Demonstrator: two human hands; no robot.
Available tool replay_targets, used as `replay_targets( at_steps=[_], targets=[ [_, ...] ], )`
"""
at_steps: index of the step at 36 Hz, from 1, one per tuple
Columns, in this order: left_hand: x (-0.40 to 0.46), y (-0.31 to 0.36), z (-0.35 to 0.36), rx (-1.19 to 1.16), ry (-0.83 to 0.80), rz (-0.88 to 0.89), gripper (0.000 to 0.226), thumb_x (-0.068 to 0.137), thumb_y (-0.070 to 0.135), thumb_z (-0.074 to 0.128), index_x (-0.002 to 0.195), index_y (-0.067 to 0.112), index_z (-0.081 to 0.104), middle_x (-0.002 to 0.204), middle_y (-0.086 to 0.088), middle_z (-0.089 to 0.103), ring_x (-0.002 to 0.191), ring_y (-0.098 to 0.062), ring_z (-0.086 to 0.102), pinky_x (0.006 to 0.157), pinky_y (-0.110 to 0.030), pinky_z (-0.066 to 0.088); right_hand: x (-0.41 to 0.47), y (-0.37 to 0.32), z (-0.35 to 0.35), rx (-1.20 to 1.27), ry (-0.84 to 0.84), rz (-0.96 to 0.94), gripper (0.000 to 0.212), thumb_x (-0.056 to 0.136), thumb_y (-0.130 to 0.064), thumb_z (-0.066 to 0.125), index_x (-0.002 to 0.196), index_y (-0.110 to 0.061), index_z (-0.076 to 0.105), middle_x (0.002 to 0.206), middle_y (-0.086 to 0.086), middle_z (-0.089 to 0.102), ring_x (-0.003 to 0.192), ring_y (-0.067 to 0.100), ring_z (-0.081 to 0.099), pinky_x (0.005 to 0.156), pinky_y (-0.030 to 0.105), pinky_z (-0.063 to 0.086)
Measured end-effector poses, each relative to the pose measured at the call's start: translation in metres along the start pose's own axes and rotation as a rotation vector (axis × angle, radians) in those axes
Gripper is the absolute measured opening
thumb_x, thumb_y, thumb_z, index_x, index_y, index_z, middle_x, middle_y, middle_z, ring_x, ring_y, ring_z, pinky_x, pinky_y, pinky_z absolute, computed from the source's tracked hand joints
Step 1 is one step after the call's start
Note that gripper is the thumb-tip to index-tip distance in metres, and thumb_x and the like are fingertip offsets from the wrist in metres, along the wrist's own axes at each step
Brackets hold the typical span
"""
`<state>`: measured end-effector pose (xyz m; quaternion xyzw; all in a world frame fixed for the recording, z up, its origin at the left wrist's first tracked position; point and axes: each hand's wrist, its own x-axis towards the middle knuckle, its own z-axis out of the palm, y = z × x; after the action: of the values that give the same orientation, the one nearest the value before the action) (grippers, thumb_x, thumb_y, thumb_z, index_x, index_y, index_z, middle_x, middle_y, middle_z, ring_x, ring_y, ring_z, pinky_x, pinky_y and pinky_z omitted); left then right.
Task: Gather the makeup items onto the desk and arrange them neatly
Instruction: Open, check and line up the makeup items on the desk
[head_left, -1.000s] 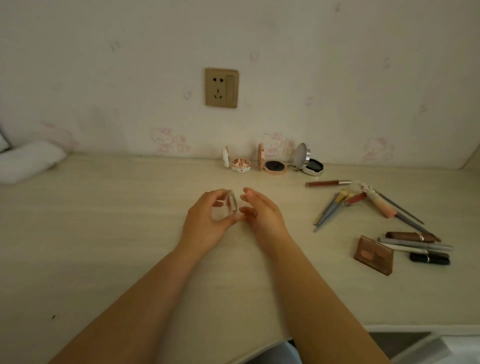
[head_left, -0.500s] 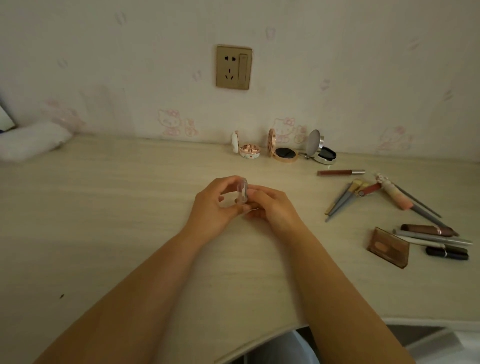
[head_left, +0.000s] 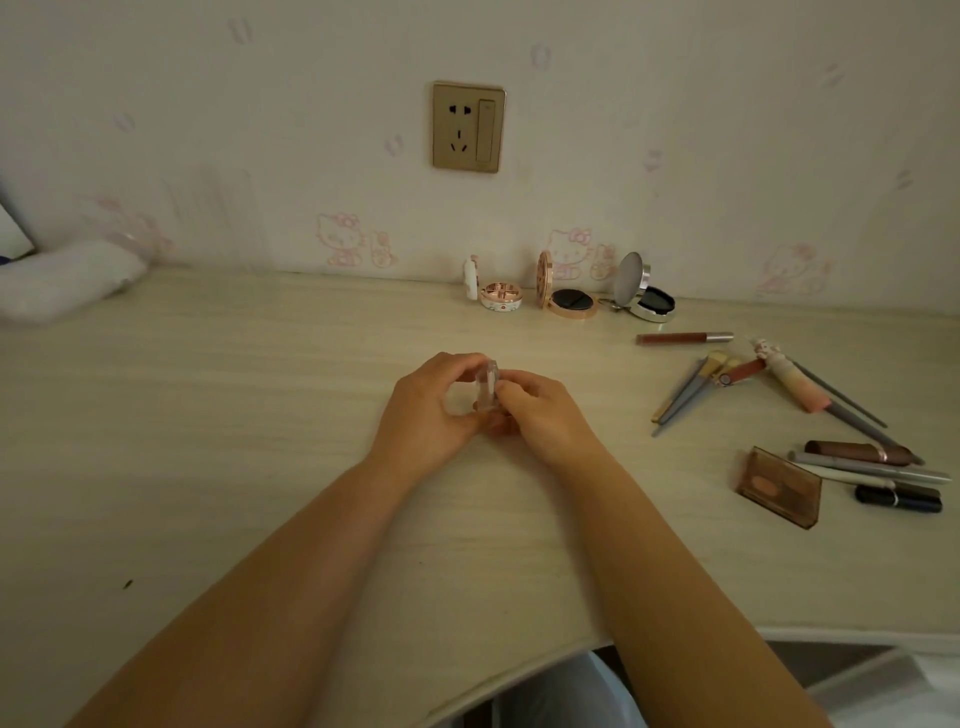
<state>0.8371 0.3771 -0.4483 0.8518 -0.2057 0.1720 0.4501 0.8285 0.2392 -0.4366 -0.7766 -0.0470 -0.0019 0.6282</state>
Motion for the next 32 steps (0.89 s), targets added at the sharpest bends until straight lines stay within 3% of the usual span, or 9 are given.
replay_targets(
  at_steps=[3,7,11,15,17,20,26,32],
  targets=[
    [0.0009,0.001,0.0024,0.027,0.013,0.006,0.04,0.07,0.015,0.077,0.108,0.021,0.065,0.102,0.005,0.066,0.095,-0.003,0.06,0.078,0.002,0.033,0.0,0.0014,0.0003,-0.06,-0.006,-0.014,0.029,0.095,-0.014,0.038,0.09,-0.011,0.066,0.068,-0.006,0.057,0.06,0.005,0.053,0.064,0.025,0.047],
    [0.0007,0.0032,0.0044,-0.008,-0.002,-0.036,0.044,0.071,0.019,0.077,0.113,0.021,0.064,0.105,0.009,0.064,0.097,-0.001,0.058,0.078,0.003,0.034,-0.0008,0.0004,-0.0009,-0.117,-0.03,-0.026,0.035,0.098,-0.017,0.032,0.105,-0.002,0.062,0.073,-0.006,0.056,0.062,0.003,0.051,0.06,0.014,0.044],
    [0.0005,0.004,0.0036,-0.038,-0.011,-0.069,0.047,0.07,0.017,0.079,0.114,0.02,0.064,0.104,0.012,0.062,0.094,0.003,0.055,0.078,0.004,0.034,-0.0024,0.0011,0.0005,-0.174,-0.029,-0.046,0.035,0.099,-0.015,0.028,0.1,0.004,0.058,0.079,0.002,0.055,0.072,0.015,0.049,0.067,0.027,0.042],
    [0.0016,0.0039,0.0035,-0.058,-0.026,-0.097,0.048,0.068,0.019,0.081,0.113,0.022,0.064,0.105,0.012,0.063,0.095,0.004,0.055,0.078,0.003,0.035,-0.0024,0.0007,0.0005,-0.227,-0.02,-0.053,0.03,0.099,-0.013,0.027,0.082,-0.006,0.051,0.074,0.001,0.052,0.068,0.012,0.046,0.063,0.025,0.038],
    [0.0017,0.0038,0.0035,-0.07,-0.026,-0.11,0.05,0.067,0.02,0.082,0.113,0.022,0.064,0.104,0.014,0.062,0.095,0.004,0.056,0.078,0.003,0.036,-0.0017,0.0013,0.0004,-0.226,-0.014,-0.046,0.031,0.098,-0.011,0.027,0.08,-0.003,0.05,0.074,0.002,0.051,0.067,0.013,0.044,0.062,0.026,0.036],
    [0.0021,0.0026,0.003,-0.112,-0.02,-0.148,0.052,0.064,0.021,0.084,0.113,0.024,0.063,0.105,0.015,0.063,0.097,0.003,0.057,0.08,-0.001,0.038,-0.0011,0.0018,-0.0007,-0.199,0.004,-0.02,0.037,0.097,-0.011,0.026,0.092,0.012,0.054,0.082,0.013,0.054,0.076,0.02,0.046,0.066,0.031,0.036],
    [0.0028,0.0021,0.0022,-0.189,0.0,-0.201,0.054,0.066,0.018,0.083,0.115,0.023,0.062,0.106,0.015,0.064,0.098,0.004,0.058,0.086,-0.012,0.043,0.0003,0.001,-0.0012,-0.015,-0.005,0.067,0.043,0.096,-0.011,0.022,0.104,0.011,0.059,0.097,0.03,0.064,0.081,0.027,0.059,0.083,0.045,0.051],
    [0.0039,0.0026,0.001,-0.254,0.026,-0.228,0.05,0.067,0.018,0.082,0.112,0.027,0.061,0.102,0.018,0.063,0.097,0.01,0.056,0.086,-0.016,0.045,0.0031,0.0025,-0.0038,0.216,-0.007,0.102,0.039,0.096,-0.013,0.027,0.106,-0.003,0.063,0.095,0.016,0.065,0.08,0.022,0.06,0.076,0.039,0.055]
  ],
)
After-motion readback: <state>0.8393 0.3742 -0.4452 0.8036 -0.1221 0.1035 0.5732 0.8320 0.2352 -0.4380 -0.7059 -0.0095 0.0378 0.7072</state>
